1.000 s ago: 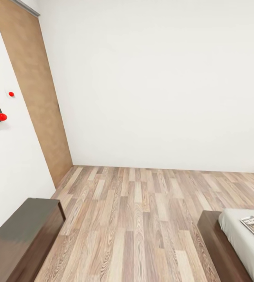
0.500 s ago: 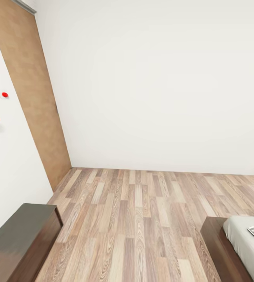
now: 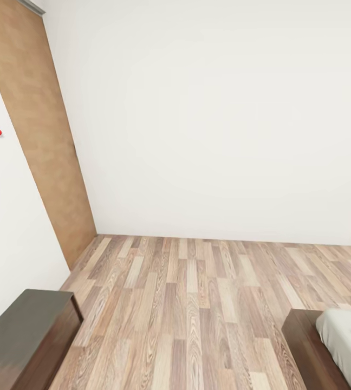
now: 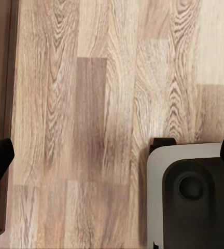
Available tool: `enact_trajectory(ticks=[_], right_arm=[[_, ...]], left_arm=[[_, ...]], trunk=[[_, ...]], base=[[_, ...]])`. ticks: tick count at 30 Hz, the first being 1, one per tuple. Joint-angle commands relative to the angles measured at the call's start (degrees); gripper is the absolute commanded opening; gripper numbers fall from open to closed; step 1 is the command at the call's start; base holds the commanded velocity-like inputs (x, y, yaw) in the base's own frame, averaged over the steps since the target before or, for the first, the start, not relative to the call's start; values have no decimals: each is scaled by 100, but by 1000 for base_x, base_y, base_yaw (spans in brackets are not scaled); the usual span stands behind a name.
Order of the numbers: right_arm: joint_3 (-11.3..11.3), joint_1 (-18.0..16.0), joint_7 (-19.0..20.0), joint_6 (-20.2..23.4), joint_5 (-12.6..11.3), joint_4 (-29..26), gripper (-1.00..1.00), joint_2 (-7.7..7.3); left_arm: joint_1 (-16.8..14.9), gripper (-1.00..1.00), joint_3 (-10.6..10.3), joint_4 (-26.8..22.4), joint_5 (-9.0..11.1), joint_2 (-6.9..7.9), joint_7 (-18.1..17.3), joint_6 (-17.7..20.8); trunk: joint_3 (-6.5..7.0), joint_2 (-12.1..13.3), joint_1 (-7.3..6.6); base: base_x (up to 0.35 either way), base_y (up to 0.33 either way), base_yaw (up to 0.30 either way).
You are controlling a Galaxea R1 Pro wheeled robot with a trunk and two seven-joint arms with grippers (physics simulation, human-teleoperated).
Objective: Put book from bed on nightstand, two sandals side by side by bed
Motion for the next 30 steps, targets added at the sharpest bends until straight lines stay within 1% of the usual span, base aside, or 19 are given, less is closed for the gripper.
enact_trajectory(ticks=[1,30], right_arm=[[-26,-9,4,-37,1,20,100,0],[-26,-10,4,-37,1,20,100,-3]], left_arm=[[-3,100,-25,1,61,1,-39,-10],[-3,100,-25,2,60,1,-39,-10]], trunk=[[-8,-6,3],[-8,-6,3]], base=[[185,0,0],[174,0,0]])
